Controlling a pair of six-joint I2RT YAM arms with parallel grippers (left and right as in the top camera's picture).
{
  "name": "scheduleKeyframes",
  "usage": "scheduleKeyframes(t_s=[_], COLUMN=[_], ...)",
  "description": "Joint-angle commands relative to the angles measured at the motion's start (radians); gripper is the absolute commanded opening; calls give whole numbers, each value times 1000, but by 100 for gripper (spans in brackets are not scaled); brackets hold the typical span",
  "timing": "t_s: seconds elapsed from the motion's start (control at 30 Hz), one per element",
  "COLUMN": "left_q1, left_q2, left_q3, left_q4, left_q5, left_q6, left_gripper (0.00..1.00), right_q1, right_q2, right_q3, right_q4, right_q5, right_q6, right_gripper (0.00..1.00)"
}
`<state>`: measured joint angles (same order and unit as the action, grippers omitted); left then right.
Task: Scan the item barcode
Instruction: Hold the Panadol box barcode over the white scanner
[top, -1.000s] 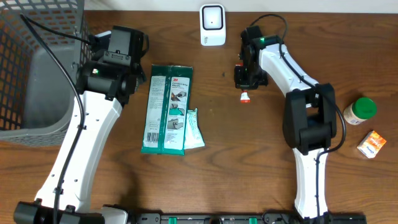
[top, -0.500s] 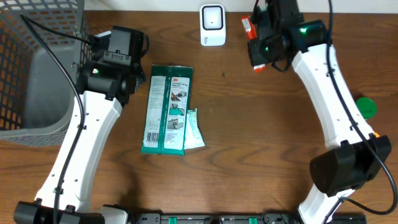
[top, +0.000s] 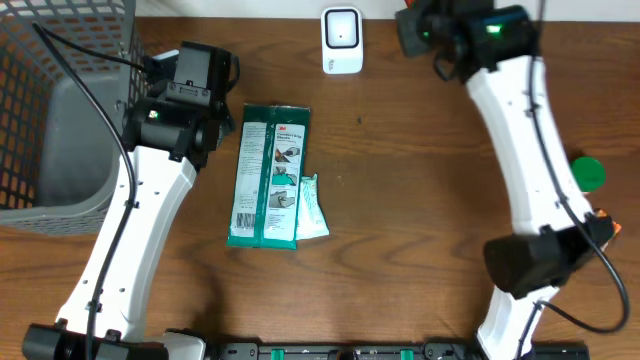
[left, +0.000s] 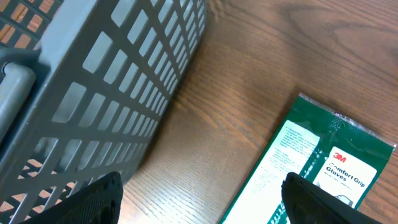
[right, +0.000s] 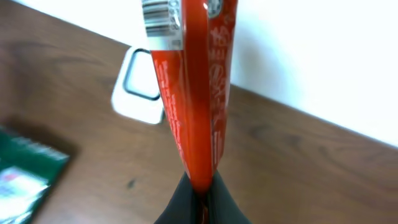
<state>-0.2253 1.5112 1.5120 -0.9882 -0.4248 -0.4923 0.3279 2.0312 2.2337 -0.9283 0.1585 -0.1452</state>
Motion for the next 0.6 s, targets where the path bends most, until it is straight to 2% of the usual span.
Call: scheduleKeyframes(t_s=[0.0,0.13,0.3,0.43,0.57], left_q1=[2,2,2,2,2], left_q2=[4,4,4,4,4], left_q3=[-5,-5,-5,-5,-5], left_q4=[-2,-2,-2,-2,-3], left_q5=[-14,-13,-13,-14,-14], left_q6=[13,13,13,13,13], left_gripper=[82,82,82,82,82], right_q1=[55,89,95,97,101], right_q2=[95,166,247,318,394], right_q3=[6,6,6,6,6], right_q4=[64,165,269,317,385], right_q5=[177,252,356,364,460], right_q6=[-125,-240,-287,-384,-449], right_gripper=[1,1,1,1,1])
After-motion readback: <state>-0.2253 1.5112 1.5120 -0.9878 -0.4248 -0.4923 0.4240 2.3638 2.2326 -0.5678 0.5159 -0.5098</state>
